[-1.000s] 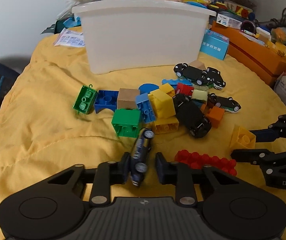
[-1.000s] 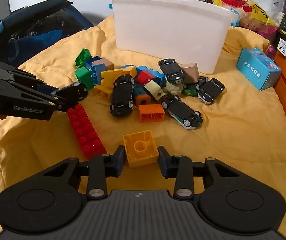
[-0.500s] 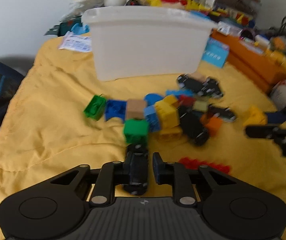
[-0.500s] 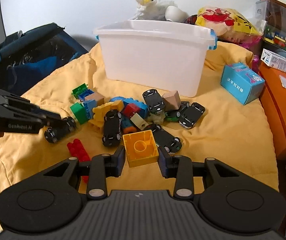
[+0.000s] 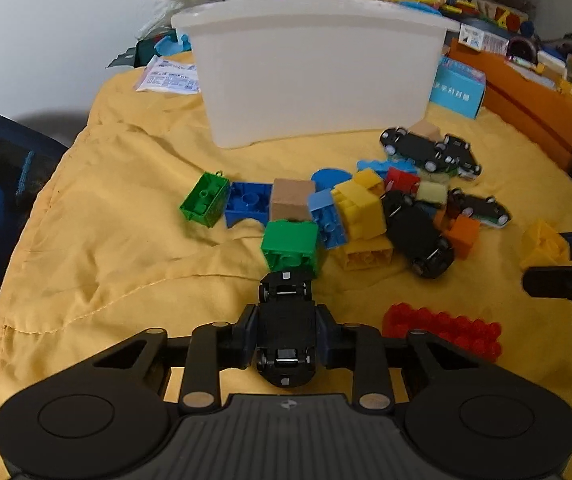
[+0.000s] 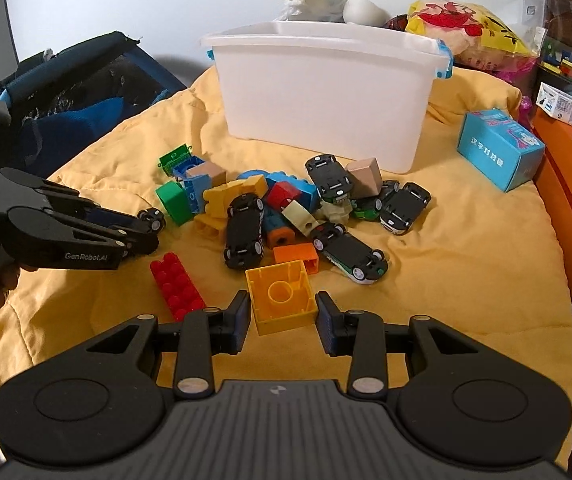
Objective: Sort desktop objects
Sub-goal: 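Lift the black toy car with the left gripper while the right gripper lifts the yellow brick, then move both grippers over the white bin and open them to drop the items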
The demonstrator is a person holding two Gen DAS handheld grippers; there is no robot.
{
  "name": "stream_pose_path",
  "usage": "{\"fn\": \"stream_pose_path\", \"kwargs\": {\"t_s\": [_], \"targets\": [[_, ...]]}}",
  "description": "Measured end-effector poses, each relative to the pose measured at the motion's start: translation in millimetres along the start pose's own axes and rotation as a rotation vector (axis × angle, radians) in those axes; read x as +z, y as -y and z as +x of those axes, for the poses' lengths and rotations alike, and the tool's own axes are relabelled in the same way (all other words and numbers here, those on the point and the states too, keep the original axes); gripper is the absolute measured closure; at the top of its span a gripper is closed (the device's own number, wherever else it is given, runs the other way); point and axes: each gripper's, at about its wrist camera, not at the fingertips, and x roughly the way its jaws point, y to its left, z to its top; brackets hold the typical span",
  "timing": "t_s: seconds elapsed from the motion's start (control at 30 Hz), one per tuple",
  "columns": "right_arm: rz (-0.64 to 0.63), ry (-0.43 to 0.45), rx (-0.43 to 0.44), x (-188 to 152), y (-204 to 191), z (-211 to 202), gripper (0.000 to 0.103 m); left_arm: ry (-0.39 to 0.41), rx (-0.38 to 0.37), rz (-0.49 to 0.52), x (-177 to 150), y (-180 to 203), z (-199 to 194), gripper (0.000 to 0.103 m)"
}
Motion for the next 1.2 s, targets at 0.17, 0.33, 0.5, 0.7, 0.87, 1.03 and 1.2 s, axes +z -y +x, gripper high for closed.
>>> {"fn": "stream_pose_path", "kwargs": {"t_s": [0.17, 0.33, 0.5, 0.7, 0.87, 1.03, 1.2], "targets": [[-0.010, 0.034, -0.005, 7.2, -1.7, -5.3, 0.064, 0.028, -0.019, -0.013, 8.1, 1.2, -10.6, 0.070], [0.027, 0.098, -0.011, 31.3, 4.5, -13.5, 0.064, 0.141, -0.023, -0.047, 41.1, -8.2, -47.0, 0.070], [0.088, 0.189, -0.017, 80.9, 21.5, -21.0, 0.064, 0.218, -0.007, -0.076, 88.2, -21.1, -70.9, 0.070], [0.142, 0.261, -0.037, 145.2, 50.3, -20.6, 0.064, 0.281, 0.000, -0.111, 157.1, -32.6, -72.3, 0.070], [0.148, 0.242, -0.056, 182.7, 70.3, 4.6, 0.064, 0.284, 0.009, -0.105, 202.6, -33.6, -50.2, 0.070], [0.153, 0.190, -0.079, 201.0, 83.6, 30.3, 0.064, 0.237, 0.011, -0.098, 227.6, -34.1, -18.7, 0.070], [0.165, 0.109, -0.110, 205.5, 95.5, 57.0, 0.064, 0.156, 0.009, -0.099, 231.0, -33.9, 14.1, 0.070]]}}
